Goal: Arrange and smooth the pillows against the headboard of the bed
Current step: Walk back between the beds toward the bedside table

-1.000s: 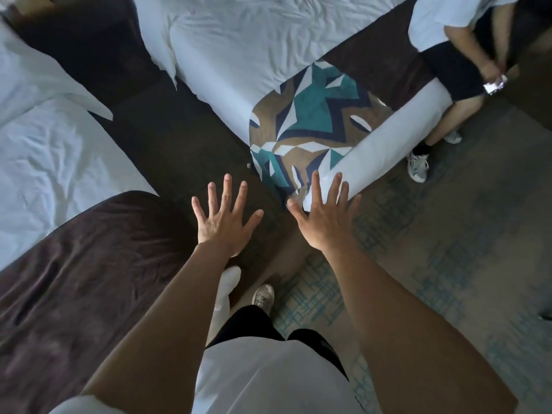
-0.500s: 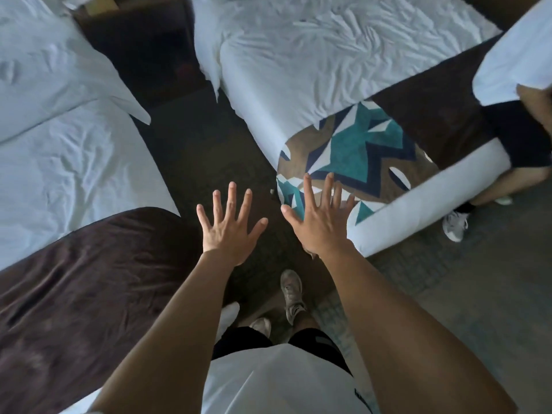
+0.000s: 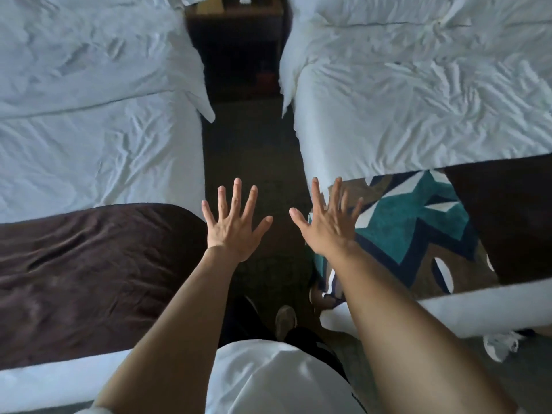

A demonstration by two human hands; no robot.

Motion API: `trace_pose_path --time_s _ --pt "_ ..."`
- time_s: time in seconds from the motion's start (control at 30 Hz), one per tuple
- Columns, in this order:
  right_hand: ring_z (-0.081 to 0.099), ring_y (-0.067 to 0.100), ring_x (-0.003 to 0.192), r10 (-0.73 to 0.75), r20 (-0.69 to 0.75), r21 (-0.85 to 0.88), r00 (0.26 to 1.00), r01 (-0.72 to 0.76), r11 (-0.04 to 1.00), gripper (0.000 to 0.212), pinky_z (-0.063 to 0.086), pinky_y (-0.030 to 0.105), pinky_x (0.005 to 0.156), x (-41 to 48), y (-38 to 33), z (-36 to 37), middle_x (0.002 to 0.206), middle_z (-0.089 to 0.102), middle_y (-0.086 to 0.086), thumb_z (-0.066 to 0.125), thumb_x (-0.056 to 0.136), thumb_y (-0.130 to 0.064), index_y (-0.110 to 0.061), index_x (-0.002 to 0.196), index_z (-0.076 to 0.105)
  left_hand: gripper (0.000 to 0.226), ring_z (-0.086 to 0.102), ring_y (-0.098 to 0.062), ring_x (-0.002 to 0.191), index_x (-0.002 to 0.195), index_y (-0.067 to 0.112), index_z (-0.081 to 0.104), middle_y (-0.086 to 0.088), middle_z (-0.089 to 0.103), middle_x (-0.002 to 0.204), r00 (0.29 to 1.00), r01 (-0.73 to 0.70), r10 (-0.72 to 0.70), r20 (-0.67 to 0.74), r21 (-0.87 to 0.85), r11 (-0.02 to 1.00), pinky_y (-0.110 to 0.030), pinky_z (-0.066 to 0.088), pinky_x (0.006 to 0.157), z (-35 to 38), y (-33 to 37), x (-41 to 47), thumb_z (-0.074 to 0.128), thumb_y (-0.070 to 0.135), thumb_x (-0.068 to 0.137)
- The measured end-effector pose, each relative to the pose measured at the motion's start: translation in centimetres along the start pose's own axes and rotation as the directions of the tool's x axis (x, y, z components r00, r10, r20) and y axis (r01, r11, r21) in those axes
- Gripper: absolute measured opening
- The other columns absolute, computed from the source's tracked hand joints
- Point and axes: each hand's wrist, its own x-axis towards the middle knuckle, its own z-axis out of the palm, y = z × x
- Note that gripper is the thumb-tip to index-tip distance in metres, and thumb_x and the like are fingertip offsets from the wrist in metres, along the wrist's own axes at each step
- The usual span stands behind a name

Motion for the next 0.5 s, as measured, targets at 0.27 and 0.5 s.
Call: trace_pose_path --time_s 0.27,0.5 --pt "-0.011 0.041 0.155 -0.092 -0.001 -0.072 0.996 0.092 0.993 0.092 0.002 0.068 0.121 8.0 -2.6 -1.4 0.166 -0.024 0.016 0.009 0.086 -0.085 -0.035 0.158 -0.021 0.080 -0.027 -0.032 0.147 0.156 0.039 -0.018 0.001 -0.031 0.164 0.994 0.107 -0.107 -0.005 0.001 0.994 -0.066 -0.012 0.114 -0.4 -3.2 5.5 0.002 0.081 0.091" --pt "-0.012 0.042 0.154 -0.096 0.011 -0.091 0.995 0.096 0.991 0.091 0.000 0.068 0.120 17.2 -7.5 -2.6 0.166 -0.025 0.016 0.009 0.086 -0.084 -0.035 0.157 -0.022 0.082 -0.024 -0.033 0.150 0.156 0.039 -0.018 0.000 -0.029 0.165 0.990 0.142 -0.142 -0.025 -0.021 0.990 -0.066 -0.013 0.113 -2.1 -7.7 14.7 -0.006 0.082 0.087"
